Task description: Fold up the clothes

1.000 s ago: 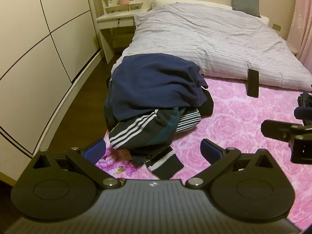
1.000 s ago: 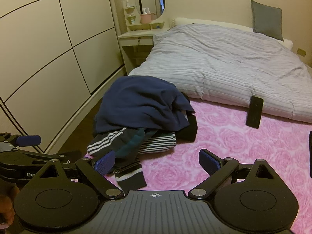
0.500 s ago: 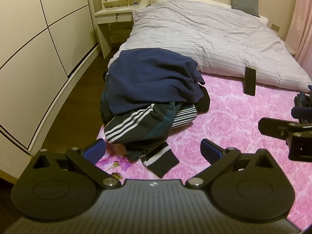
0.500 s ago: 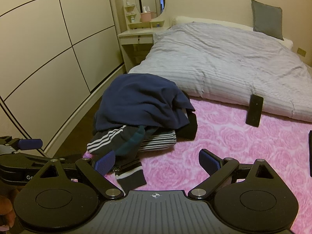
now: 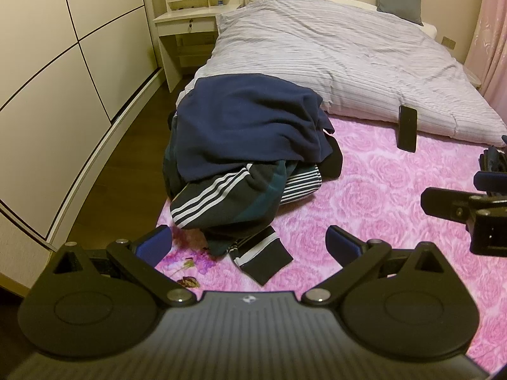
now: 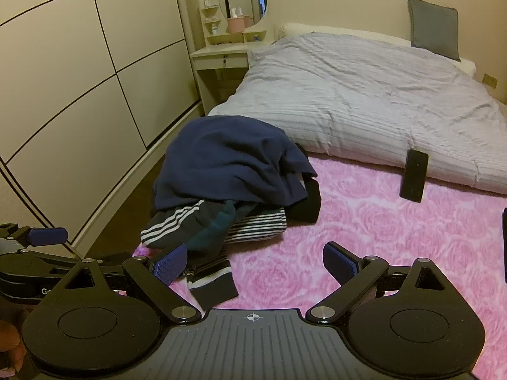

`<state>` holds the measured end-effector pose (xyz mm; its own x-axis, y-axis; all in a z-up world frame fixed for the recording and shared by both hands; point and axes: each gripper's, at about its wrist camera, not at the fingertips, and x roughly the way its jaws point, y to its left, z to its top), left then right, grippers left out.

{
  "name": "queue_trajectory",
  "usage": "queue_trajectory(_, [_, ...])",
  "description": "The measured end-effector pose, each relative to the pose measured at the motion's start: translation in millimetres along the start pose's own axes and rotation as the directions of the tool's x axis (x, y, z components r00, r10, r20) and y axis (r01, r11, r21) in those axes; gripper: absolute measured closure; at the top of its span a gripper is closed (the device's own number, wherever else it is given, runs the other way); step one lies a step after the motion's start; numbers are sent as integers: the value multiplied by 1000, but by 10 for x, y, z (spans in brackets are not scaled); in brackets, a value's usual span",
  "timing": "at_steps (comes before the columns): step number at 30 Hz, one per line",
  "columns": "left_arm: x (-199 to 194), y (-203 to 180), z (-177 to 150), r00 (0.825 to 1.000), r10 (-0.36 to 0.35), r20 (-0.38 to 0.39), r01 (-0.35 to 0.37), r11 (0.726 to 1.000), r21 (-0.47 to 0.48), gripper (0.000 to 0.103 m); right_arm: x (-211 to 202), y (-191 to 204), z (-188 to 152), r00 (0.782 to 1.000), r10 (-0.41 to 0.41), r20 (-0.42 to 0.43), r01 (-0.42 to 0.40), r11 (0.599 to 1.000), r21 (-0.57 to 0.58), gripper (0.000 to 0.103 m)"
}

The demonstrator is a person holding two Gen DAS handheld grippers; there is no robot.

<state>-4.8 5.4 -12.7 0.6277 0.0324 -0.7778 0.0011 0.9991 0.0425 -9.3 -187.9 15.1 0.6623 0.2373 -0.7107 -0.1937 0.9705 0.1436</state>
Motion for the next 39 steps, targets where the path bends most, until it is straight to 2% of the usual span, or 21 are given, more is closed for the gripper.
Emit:
queue_trajectory(20, [13, 2, -3, 1000, -4, -5, 4, 1000, 5, 1, 40, -4, -3, 1000, 2, -11, -2, 1000, 7, 8])
queue_trajectory(39, [39, 5, -2, 999, -44, -5, 44, 998, 43, 1, 59, -33, -46, 1000, 11, -24, -11, 1000, -2, 8])
